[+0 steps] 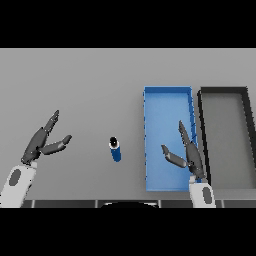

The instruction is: Pick up the blue pipe and place it into the blue bin.

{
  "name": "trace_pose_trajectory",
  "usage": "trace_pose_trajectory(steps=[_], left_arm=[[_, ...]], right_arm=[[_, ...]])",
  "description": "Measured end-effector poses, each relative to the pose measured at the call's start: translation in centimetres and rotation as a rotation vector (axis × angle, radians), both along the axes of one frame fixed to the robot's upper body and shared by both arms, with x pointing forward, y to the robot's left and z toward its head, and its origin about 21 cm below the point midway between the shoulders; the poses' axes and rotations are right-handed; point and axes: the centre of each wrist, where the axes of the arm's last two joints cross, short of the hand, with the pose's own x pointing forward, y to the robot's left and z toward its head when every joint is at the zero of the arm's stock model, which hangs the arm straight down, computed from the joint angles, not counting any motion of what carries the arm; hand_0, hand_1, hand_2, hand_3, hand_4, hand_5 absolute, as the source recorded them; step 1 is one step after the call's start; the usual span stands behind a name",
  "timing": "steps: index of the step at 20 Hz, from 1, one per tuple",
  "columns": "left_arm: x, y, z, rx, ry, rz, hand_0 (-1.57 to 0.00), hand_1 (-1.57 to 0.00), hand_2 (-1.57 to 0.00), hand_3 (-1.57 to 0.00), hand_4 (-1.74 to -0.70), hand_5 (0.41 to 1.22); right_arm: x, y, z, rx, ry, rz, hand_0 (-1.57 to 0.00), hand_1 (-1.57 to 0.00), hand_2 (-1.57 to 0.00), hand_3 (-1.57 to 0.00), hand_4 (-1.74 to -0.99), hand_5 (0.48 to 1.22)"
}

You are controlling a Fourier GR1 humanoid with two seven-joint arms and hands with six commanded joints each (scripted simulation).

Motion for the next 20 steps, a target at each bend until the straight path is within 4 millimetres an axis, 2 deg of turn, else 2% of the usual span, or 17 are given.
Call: trace_pose_trajectory(steps=[2, 3, 5, 8, 10, 11, 14, 20], left_arm=[[0.0, -0.2, 0.0, 0.0, 0.006, -0.029, 0.0, 0.0, 0.0, 0.0, -1.08, 0.604], [-0.1, -0.2, 0.3, -0.015, 0.004, -0.045, 0.0, 0.0, 0.0, 0.0, -1.09, 0.605], [-0.6, -0.2, 0.4, -0.015, 0.008, -0.112, 0.0, 0.0, 0.0, 0.0, -1.1, 0.583], [-1.8, -1.5, 0.5, -0.024, 0.04, -0.238, 0.0, 0.0, 0.0, 0.0, -1.11, 0.534], [-2.3, -3.6, 0.1, -0.029, 0.074, -0.306, 0.0, 0.0, 0.0, 0.0, -1.14, 0.503], [-2.9, -3.9, -0.2, -0.027, 0.091, -0.33, 0.0, 0.0, 0.0, 0.0, -1.16, 0.497], [-3.3, -6.2, -0.7, -0.02, 0.088, -0.393, 0.0, 0.0, 0.0, 0.0, -1.18, 0.475], [-3.2, -10.3, -2.7, -0.023, 0.093, -0.421, 0.0, 0.0, 0.0, 0.0, -1.2, 0.467]], right_arm=[[-0.1, -0.6, 0.5, -0.029, -0.002, -0.014, 0.0, 0.0, 0.0, 0.0, -1.186, 0.601], [-0.1, -0.3, 0.2, -0.035, 0.019, -0.016, 0.0, 0.0, 0.0, 0.0, -1.185, 0.597], [-0.2, -0.1, 0.2, -0.032, -0.001, -0.008, 0.0, 0.0, 0.0, 0.0, -1.187, 0.6], [0.0, -0.2, 0.4, -0.037, -0.022, 0.001, 0.0, 0.0, 0.0, 0.0, -1.201, 0.609], [0.0, 0.0, 0.7, -0.039, -0.011, 0.006, 0.0, 0.0, 0.0, 0.0, -1.208, 0.611], [0.0, -0.5, 0.7, -0.047, -0.016, 0.0, 0.0, 0.0, 0.0, 0.0, -1.208, 0.612], [0.1, 0.2, 0.8, -0.048, -0.006, 0.003, 0.0, 0.0, 0.0, 0.0, -1.217, 0.615], [-0.7, 0.4, 0.8, -0.032, -0.012, 0.001, 0.0, 0.0, 0.0, 0.0, -1.231, 0.623]])
